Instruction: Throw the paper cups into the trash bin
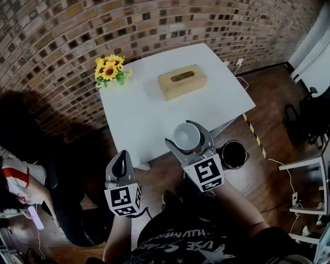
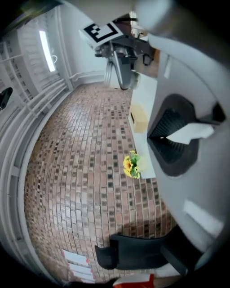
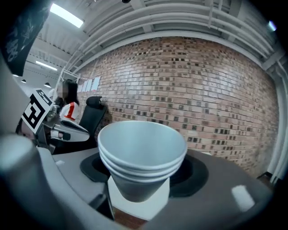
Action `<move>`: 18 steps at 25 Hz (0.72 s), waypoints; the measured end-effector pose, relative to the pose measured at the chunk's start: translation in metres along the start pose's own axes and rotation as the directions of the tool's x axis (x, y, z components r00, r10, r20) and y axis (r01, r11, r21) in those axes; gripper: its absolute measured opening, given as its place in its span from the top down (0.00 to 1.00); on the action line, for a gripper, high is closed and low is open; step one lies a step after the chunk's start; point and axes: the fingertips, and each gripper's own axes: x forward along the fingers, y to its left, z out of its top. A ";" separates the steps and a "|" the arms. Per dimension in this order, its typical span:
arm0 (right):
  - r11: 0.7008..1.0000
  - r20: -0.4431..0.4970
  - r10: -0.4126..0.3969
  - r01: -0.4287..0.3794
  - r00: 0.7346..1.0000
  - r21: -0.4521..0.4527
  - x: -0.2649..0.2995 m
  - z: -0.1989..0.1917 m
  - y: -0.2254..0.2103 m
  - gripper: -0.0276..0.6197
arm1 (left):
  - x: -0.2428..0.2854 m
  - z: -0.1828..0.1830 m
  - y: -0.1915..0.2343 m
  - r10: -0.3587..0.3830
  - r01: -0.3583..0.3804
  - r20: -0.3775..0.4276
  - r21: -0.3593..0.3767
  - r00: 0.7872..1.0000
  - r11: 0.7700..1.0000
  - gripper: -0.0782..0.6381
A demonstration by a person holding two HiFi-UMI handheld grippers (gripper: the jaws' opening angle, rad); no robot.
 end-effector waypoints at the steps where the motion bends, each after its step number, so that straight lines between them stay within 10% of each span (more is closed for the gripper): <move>1: 0.999 -0.008 -0.031 0.031 0.999 0.007 -0.008 -0.006 -0.014 0.42 | 0.005 0.002 -0.009 -0.020 0.020 0.002 0.008 1.000 1.000 0.88; 8: 0.963 -0.042 -0.259 0.261 0.965 0.064 -0.092 -0.056 -0.112 0.42 | 0.042 0.023 -0.104 -0.197 0.193 0.027 0.105 0.980 0.975 0.88; 18: 0.935 -0.075 -0.324 0.331 0.943 0.126 -0.199 -0.132 -0.250 0.42 | 0.101 0.040 -0.273 -0.256 0.252 0.016 0.133 0.967 0.959 0.88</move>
